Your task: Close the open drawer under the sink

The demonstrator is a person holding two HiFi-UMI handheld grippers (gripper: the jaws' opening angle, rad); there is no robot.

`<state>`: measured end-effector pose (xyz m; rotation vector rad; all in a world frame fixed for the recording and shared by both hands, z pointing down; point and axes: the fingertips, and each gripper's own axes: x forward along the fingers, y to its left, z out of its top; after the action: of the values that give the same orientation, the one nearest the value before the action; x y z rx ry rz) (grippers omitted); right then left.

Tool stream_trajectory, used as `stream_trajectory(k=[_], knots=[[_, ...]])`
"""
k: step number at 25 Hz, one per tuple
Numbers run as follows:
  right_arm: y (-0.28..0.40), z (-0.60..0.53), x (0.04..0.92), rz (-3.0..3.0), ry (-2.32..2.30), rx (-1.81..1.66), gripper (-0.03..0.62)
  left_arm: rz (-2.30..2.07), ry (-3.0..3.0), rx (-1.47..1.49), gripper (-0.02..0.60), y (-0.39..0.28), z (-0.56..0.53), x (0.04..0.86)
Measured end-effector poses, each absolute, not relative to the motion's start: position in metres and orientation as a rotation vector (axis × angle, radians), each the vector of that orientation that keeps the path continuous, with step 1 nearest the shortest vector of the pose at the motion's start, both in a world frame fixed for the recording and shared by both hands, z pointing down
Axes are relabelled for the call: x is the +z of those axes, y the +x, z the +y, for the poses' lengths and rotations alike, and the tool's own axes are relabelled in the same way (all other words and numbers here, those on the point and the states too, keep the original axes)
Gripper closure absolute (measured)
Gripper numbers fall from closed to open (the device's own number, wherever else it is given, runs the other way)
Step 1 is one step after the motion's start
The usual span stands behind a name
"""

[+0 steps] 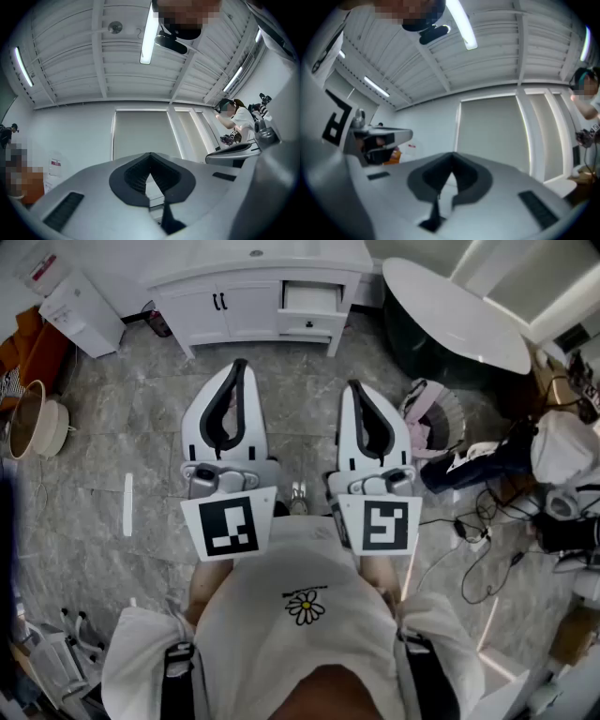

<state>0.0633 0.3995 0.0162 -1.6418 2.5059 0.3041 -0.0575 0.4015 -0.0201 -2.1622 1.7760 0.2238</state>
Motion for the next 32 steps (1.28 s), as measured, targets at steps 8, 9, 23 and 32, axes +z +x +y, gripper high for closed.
stream_trajectory(k=[8, 9, 23, 32], knots=[[0.064, 0.389, 0.018, 2.514, -1.608, 0.290, 0.565, 1.748, -2.180, 0.248, 0.561, -0.051, 0.392, -0.020], [0.064, 0.388, 0.019, 2.522, -1.609, 0.292, 0.565, 1.749, -2.179, 0.249, 0.561, -0.051, 0.390, -0.020], [0.068, 0.368, 0.041, 2.594, -1.472, 0.155, 0.565, 1.857, -2.175, 0.226, 0.561, -0.066, 0.363, -0.002], [0.089, 0.340, 0.045, 2.539, -1.584, 0.201, 0.565, 1.769, -2.212, 0.317, 0.561, -0.061, 0.317, -0.002]])
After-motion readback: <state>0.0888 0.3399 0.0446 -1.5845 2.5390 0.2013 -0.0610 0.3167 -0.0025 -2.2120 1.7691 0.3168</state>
